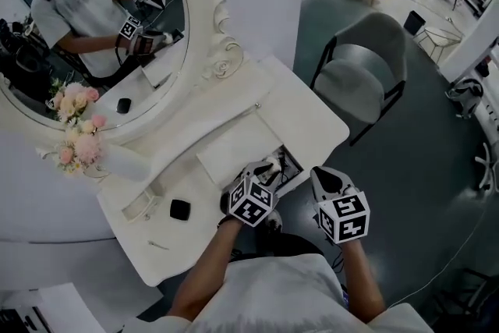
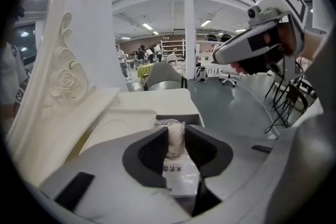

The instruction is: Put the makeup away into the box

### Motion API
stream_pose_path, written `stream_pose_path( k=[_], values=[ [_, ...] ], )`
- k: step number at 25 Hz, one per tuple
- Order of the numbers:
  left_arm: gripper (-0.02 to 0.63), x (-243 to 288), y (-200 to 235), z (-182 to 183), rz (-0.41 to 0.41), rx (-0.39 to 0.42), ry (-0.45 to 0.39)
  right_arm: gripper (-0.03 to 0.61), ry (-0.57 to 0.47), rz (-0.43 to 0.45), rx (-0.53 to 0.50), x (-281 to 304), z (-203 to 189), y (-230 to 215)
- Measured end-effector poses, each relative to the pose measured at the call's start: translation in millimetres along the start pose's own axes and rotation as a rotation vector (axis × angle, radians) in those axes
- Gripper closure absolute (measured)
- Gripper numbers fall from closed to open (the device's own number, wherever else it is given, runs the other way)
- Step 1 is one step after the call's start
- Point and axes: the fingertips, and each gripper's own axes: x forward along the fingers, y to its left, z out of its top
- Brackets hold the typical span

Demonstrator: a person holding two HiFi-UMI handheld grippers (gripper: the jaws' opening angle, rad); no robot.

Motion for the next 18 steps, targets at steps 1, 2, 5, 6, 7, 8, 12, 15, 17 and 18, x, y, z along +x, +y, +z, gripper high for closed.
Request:
stream_pose_path(
  k=[1, 2, 5, 6, 7, 8, 12, 15, 17, 18],
  values=[
    [0.491, 5, -2, 4, -0.008, 0.008, -0.001, 0.581, 0.002, 0.001, 0.002, 1, -1, -4],
    [0.491, 10, -4, 8, -0.015, 0.017, -0.002, 0.581, 0.004, 0.002, 0.005, 2, -1, -7],
    [0.489, 24, -11, 19, -0.036, 0.035, 0.0, 0.581, 0.01, 0.008, 0.009, 6, -4, -16],
    [0.489, 28, -13, 21, -0.045, 0.039, 0.005, 0.581, 0.013, 0.01, 0.009, 7, -4, -18],
    [0.489, 32, -16, 22, -0.054, 0.044, 0.014, 0.581, 0.017, 0.012, 0.008, 9, -5, -20],
    [0.489, 36, -18, 22, -0.063, 0.052, 0.027, 0.581, 0.02, 0.014, 0.008, 10, -5, -22],
    [0.488, 48, -25, 14, -0.083, 0.094, 0.087, 0.581, 0.026, 0.02, 0.014, 14, -6, -27],
    [0.489, 55, -29, 8, -0.101, 0.132, 0.135, 0.581, 0.031, 0.029, 0.019, 18, -8, -31],
    [0.491, 59, -32, 2, -0.122, 0.141, 0.168, 0.581, 0.034, 0.036, 0.021, 20, -8, -33],
    [0.492, 61, -34, 0, -0.134, 0.134, 0.182, 0.581, 0.037, 0.04, 0.02, 21, -8, -34]
  ],
)
